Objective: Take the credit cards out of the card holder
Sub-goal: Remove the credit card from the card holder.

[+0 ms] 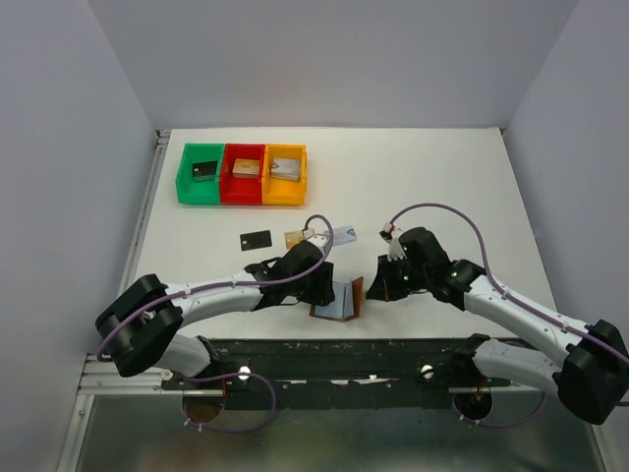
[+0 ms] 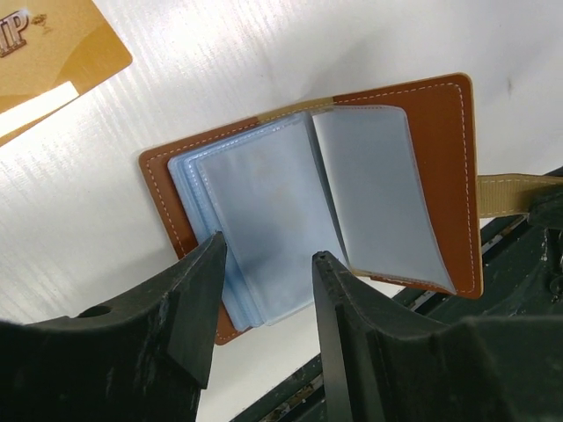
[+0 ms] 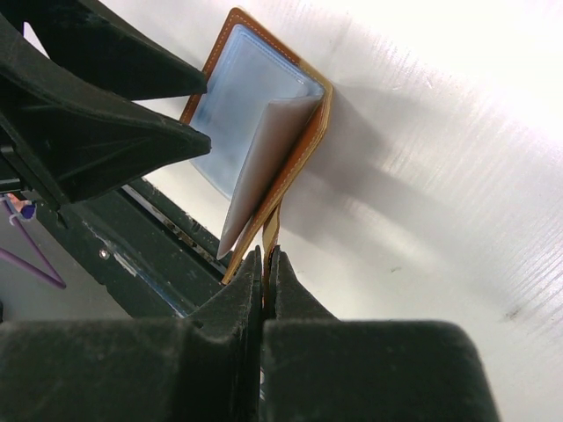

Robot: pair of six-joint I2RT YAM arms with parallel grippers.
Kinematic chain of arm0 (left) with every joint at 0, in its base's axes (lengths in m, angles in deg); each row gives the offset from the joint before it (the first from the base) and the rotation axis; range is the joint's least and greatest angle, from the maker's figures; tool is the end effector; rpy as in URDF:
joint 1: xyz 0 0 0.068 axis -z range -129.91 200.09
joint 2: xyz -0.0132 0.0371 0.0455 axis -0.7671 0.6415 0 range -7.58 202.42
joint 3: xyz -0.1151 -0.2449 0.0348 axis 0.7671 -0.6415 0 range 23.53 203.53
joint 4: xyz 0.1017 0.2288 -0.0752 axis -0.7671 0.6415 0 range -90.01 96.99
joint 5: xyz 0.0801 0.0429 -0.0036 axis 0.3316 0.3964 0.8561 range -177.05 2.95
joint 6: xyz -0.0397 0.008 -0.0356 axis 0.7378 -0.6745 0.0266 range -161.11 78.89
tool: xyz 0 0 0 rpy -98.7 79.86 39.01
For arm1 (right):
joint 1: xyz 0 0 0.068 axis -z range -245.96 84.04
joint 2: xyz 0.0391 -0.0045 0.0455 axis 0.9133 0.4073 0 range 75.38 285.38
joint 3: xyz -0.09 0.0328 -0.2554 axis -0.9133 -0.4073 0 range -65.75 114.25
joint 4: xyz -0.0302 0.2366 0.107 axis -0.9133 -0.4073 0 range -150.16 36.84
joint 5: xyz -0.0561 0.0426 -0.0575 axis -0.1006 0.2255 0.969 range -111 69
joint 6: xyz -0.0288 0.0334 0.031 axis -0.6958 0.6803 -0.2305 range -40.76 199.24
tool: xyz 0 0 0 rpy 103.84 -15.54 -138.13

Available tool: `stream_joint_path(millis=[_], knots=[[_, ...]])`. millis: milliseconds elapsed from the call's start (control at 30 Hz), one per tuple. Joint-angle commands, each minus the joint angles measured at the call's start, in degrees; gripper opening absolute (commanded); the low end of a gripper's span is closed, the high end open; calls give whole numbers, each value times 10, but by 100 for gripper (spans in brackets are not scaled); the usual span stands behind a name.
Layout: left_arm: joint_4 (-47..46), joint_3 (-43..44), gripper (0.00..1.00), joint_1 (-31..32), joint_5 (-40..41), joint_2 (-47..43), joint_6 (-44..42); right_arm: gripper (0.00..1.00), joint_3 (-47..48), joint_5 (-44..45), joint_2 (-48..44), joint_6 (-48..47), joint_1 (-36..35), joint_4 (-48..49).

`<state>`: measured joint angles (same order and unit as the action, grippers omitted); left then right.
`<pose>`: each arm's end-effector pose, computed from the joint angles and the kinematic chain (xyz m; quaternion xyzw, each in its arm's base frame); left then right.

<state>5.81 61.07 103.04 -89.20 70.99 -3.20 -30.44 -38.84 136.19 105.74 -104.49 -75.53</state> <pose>0.1597 -0.2138 0.1767 0.1285 0.9209 -0.2741 0.2456 0.1580 0.1397 0.2126 -0.1520 0.9110 0.3129 0.2217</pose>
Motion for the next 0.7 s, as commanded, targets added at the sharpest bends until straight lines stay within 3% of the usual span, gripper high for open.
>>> stream_joint_path(millis=[0, 667], knots=[[-14, 15, 56, -1, -25, 24, 0, 0, 1, 3, -2, -2, 2, 2], [-69, 27, 56, 0, -81, 69, 8, 0, -22, 2, 11, 1, 6, 21]])
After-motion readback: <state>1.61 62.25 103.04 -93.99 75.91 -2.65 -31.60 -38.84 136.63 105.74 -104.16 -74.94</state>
